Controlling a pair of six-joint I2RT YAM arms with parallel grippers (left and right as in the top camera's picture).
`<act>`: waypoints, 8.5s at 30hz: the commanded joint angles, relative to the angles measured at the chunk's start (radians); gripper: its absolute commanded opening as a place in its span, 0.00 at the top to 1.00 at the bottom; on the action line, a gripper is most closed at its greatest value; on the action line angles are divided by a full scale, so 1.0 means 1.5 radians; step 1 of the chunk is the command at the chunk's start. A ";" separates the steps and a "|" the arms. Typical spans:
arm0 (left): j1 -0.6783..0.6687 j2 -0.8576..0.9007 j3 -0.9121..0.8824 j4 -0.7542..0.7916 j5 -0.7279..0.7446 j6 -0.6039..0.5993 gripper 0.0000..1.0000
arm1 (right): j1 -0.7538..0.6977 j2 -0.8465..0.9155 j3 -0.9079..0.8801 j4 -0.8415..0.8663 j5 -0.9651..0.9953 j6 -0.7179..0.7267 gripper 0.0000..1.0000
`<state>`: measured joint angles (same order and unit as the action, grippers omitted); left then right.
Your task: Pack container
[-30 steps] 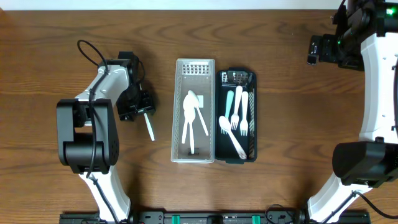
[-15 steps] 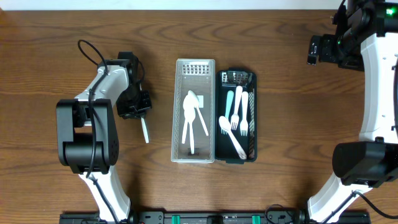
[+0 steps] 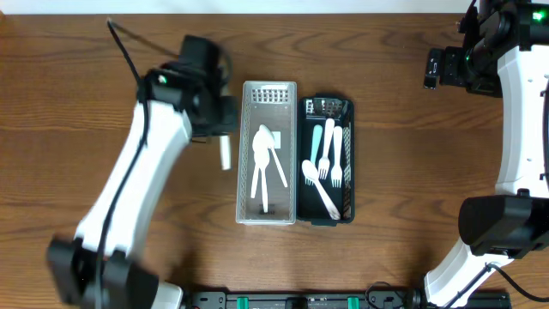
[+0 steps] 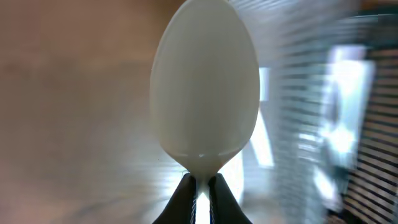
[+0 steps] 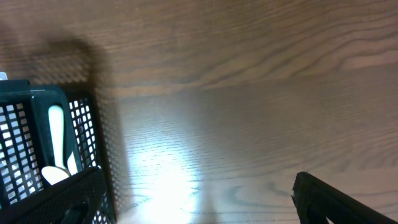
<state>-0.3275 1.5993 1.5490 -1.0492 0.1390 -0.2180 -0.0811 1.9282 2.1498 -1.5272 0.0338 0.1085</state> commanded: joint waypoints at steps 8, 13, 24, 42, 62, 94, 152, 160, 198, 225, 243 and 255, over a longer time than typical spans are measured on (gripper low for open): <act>-0.123 0.085 -0.029 0.065 0.002 -0.020 0.94 | -0.003 -0.005 -0.003 0.001 0.000 -0.014 0.01; -0.122 0.182 -0.029 0.077 0.002 -0.020 0.94 | -0.003 -0.005 -0.003 0.001 0.000 -0.019 0.01; -0.121 0.185 -0.004 0.078 -0.008 0.018 0.62 | -0.003 -0.005 -0.003 0.006 0.000 -0.019 0.01; 0.121 -0.004 0.009 0.205 -0.228 0.038 0.02 | 0.091 0.044 -0.003 0.413 0.000 -0.095 0.01; 0.207 -0.242 -0.191 0.301 -0.227 0.088 0.02 | -0.011 -0.043 -0.098 0.338 -0.122 -0.145 0.01; 0.206 -0.799 -0.790 0.441 -0.227 0.088 0.02 | 0.079 -0.577 -1.023 0.929 0.050 -0.105 0.01; 0.206 -0.791 -0.790 0.440 -0.227 0.088 0.02 | 0.077 -1.284 -1.429 1.079 -0.056 -0.113 0.01; 0.206 -0.791 -0.790 0.440 -0.227 0.088 0.02 | 0.081 -1.280 -1.429 0.973 -0.058 -0.110 0.01; 0.180 -0.987 -0.791 0.353 -0.172 0.089 0.02 | 0.081 -1.279 -1.430 0.972 -0.058 -0.110 0.01; 0.163 -1.065 -1.030 0.661 0.012 0.235 0.02 | 0.081 -1.279 -1.430 0.971 -0.058 -0.110 0.01; 0.163 -1.062 -1.030 0.661 0.012 0.235 0.02 | 0.081 -1.279 -1.430 0.971 -0.058 -0.110 0.01; 0.163 -1.062 -1.030 0.661 0.012 0.235 0.02 | 0.081 -1.279 -1.430 0.971 -0.058 -0.110 0.01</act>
<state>-0.0807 0.0109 0.0227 -0.0254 0.1314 0.1497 0.0288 0.0147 0.0071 -0.0650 -0.0525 -0.0555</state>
